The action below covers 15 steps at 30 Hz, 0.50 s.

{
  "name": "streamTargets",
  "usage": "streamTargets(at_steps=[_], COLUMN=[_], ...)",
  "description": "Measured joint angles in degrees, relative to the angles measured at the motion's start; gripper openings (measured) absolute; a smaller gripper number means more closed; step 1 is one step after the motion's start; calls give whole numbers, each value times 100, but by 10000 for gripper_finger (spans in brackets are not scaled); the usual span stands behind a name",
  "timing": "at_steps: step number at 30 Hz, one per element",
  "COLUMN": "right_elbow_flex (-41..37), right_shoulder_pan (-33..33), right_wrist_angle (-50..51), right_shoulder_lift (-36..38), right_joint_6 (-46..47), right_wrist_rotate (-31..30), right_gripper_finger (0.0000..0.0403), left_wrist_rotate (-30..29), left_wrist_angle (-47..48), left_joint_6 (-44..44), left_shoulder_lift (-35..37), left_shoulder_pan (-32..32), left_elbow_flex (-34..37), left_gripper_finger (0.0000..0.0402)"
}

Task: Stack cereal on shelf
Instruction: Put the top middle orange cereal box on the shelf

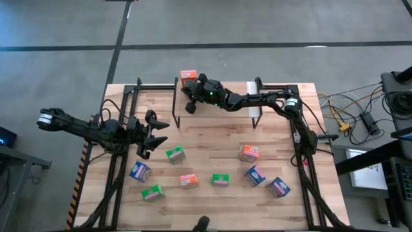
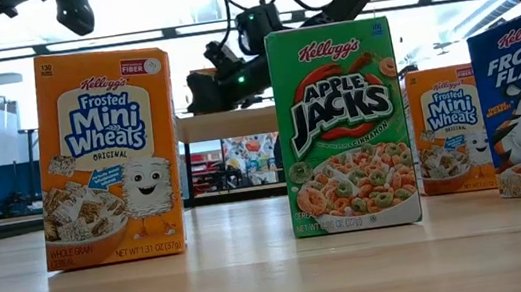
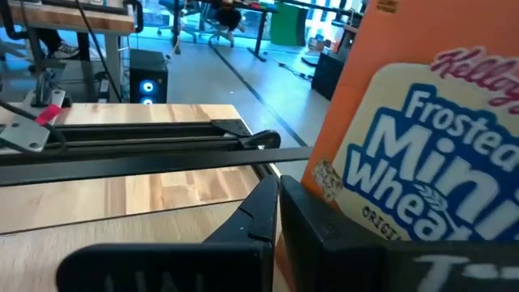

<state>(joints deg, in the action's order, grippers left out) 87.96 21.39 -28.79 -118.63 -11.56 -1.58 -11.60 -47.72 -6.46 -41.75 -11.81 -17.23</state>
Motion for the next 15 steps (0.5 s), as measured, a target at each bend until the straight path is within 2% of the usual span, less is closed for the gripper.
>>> streamTargets(at_steps=[15], right_elbow_flex=[114], right_shoulder_pan=[87], right_wrist_angle=[27], right_shoulder_lift=[0], right_joint_6=[-262], right_wrist_rotate=[2], right_gripper_finger=[9], left_wrist_rotate=[0], left_wrist_angle=[2], left_joint_6=[-2], left_shoulder_lift=[-3], left_shoulder_pan=[2], left_elbow_flex=[0], left_gripper_finger=[233])
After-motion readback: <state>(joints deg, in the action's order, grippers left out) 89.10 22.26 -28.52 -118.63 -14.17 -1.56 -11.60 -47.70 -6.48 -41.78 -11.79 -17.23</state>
